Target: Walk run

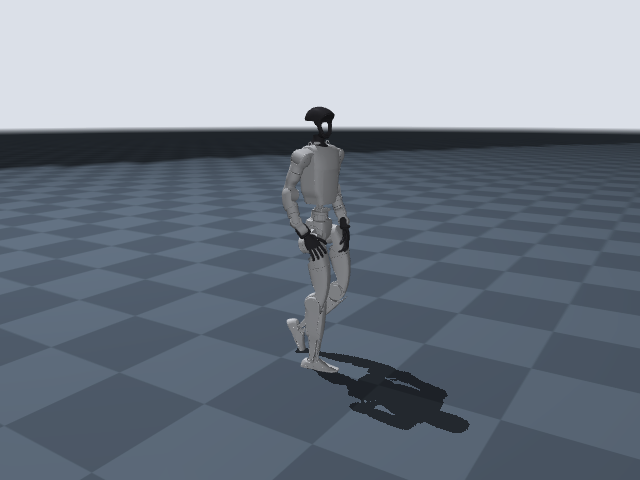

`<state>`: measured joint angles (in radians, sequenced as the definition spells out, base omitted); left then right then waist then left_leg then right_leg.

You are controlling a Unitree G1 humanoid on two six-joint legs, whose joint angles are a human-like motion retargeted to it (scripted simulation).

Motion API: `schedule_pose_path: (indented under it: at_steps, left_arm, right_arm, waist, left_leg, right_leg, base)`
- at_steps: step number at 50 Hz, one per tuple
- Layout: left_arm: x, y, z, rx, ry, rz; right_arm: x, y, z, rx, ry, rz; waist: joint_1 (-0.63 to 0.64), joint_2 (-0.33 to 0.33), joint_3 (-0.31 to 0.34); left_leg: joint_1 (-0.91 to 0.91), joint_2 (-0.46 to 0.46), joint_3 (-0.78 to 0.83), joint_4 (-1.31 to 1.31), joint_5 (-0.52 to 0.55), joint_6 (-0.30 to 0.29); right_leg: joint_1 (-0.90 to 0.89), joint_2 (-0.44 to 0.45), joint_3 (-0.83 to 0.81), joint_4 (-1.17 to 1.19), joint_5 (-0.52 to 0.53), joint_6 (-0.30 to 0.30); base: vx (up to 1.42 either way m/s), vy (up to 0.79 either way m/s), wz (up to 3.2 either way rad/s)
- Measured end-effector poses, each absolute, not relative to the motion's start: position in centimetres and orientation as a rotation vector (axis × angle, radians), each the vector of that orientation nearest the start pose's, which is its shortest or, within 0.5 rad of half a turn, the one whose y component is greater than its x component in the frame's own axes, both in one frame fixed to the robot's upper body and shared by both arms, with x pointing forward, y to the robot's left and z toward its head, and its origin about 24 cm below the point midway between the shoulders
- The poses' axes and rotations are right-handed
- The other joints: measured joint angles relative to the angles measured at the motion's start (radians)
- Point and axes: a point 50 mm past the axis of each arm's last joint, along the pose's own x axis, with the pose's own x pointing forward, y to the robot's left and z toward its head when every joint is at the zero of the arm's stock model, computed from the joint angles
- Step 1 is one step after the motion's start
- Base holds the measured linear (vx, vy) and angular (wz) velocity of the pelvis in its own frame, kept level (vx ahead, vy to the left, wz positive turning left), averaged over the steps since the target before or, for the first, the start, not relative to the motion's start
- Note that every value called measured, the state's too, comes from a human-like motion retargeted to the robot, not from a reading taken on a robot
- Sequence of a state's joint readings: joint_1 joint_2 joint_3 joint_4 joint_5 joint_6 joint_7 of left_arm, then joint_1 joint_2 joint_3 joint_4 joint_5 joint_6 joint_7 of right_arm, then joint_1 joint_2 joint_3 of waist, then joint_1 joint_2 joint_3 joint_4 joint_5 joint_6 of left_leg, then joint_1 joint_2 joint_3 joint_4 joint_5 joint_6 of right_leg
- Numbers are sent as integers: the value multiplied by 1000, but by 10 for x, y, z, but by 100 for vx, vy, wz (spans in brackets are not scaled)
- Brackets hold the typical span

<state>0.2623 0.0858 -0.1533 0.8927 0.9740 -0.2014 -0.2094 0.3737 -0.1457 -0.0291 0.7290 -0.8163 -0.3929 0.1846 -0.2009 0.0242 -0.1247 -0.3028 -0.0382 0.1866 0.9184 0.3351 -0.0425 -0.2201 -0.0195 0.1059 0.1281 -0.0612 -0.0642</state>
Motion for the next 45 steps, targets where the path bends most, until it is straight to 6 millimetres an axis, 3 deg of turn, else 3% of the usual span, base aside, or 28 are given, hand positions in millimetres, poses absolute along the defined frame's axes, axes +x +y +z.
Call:
schedule_pose_path:
  at_steps: [4, 10, 13, 14, 15, 18, 20, 22, 23, 25, 27, 30, 35, 38, 40, 42, 43, 44, 45]
  left_arm:
    - [67, 140, -152, 793, 820, -748]
    - [73, 149, -144, 876, 689, -619]
    - [64, 147, -152, 846, 776, -662]
    - [62, 146, -154, 812, 820, -681]
    - [60, 146, -156, 768, 865, -700]
    - [67, 145, -153, 657, 878, -705]
    - [70, 149, -151, 645, 862, -645]
    - [70, 153, -150, 635, 857, -591]
    - [70, 154, -151, 631, 862, -589]
    - [70, 162, -152, 658, 897, -618]
    - [67, 168, -155, 692, 964, -696]
    - [58, 165, -159, 707, 1047, -851]
    - [49, 158, -160, 764, 1027, -930]
    - [44, 154, -159, 790, 989, -940]
    - [43, 153, -160, 802, 983, -974]
    - [40, 154, -163, 781, 1032, -1020]
    - [35, 153, -164, 755, 1071, -1044]
    - [31, 152, -166, 724, 1108, -1059]
    - [27, 152, -167, 689, 1145, -1070]
  right_arm:
    - [50, -178, -139, -628, 819, 614]
    - [38, -176, -141, -624, 809, 590]
    - [31, -172, -146, -583, 874, 663]
    - [28, -171, -147, -574, 897, 686]
    - [24, -170, -148, -567, 919, 708]
    - [18, -166, -150, -558, 947, 715]
    - [17, -164, -151, -535, 951, 684]
    - [21, -161, -150, -531, 921, 664]
    - [26, -162, -148, -544, 897, 662]
    - [38, -160, -145, -580, 835, 682]
    - [47, -159, -143, -622, 796, 687]
    - [53, -161, -141, -615, 770, 605]
    - [72, -165, -122, -490, 576, 358]
    - [77, -173, -112, -549, 487, 327]
    - [77, -173, -112, -610, 491, 369]
    - [75, -168, -120, -650, 561, 431]
    - [71, -166, -125, -648, 615, 450]
    - [69, -164, -128, -621, 650, 472]
    - [70, -161, -129, -581, 675, 496]
  waist:
    - [116, -52, 11]
    - [204, -34, 22]
    - [196, -45, -2]
    - [196, -48, -6]
    - [199, -49, -9]
    - [253, -106, -39]
    - [282, -115, -59]
    - [238, -120, -46]
    - [197, -148, -26]
    - [161, -122, -12]
    - [146, -36, -17]
    - [126, 11, -3]
    - [4, 47, 31]
    - [-67, 28, 42]
    - [-107, 27, 49]
    - [-83, 39, 44]
    - [-85, 37, 44]
    - [-87, 40, 38]
    - [-87, 45, 28]
  left_leg:
    - [-197, 38, 130, -122, -217, 112]
    - [-330, 66, 141, -685, -314, 238]
    - [-333, -8, 97, -935, -395, 211]
    - [-320, -9, 123, -948, -412, 167]
    - [-301, 4, 180, -935, -428, 111]
    - [-284, 15, 211, -813, -407, 213]
    - [-262, -3, 140, -771, -349, 237]
    - [-254, -44, -17, -671, -341, 243]
    - [-239, -127, -87, -617, -386, 258]
    - [-170, -73, -25, -576, -453, 264]
    - [-91, 45, 13, -610, -484, 246]
    - [26, 29, -35, -673, -520, 230]
    - [249, -7, -39, -833, -526, 206]
    - [362, -57, -90, -862, -575, 202]
    - [423, -64, -130, -866, -606, 190]
    - [461, -52, -102, -856, -613, 156]
    - [488, -54, -108, -838, -597, 131]
    - [500, -50, -110, -816, -553, 94]
    - [506, -44, -111, -792, -494, 51]
  right_leg:
    - [113, 17, 7, -71, -24, -45]
    - [275, 123, -1, -114, -103, -128]
    - [330, 133, -67, -101, -115, -135]
    - [352, 141, -82, -86, -94, -120]
    - [378, 151, -97, -67, -63, -99]
    - [410, 93, -109, 5, 186, 19]
    - [414, 76, -122, 87, 431, 117]
    - [354, 102, -71, 323, 585, 215]
    - [285, 82, -83, 545, 585, 246]
    - [194, 132, -83, 713, 585, 287]
    - [104, 268, -71, 674, 545, 243]
    - [-19, 300, -20, 649, 388, 227]
    - [-201, 104, -100, 334, 222, 167]
    - [-258, -9, -130, 66, 201, 123]
    - [-299, -30, -90, -104, 192, 113]
    - [-318, -10, -65, -215, 104, 167]
    - [-319, -26, -151, -215, 83, 202]
    - [-317, -14, -147, -182, 86, 156]
    - [-313, 13, -98, -132, 100, 70]
  base:
    - [90, -33, -67]
    - [101, -26, -14]
    - [125, -21, 29]
    - [120, -18, 22]
    - [137, -18, -17]
    - [148, -14, -78]
    - [126, -8, -58]
    - [140, -9, 70]
    - [148, -15, 115]
    - [132, -18, 58]
    - [103, -16, 4]
    - [110, -7, 24]
    - [104, -11, 111]
    - [132, -34, 114]
    - [115, -36, 69]
    - [106, -39, -24]
    - [137, -54, 6]
    - [153, -61, 30]
    - [147, -55, 47]
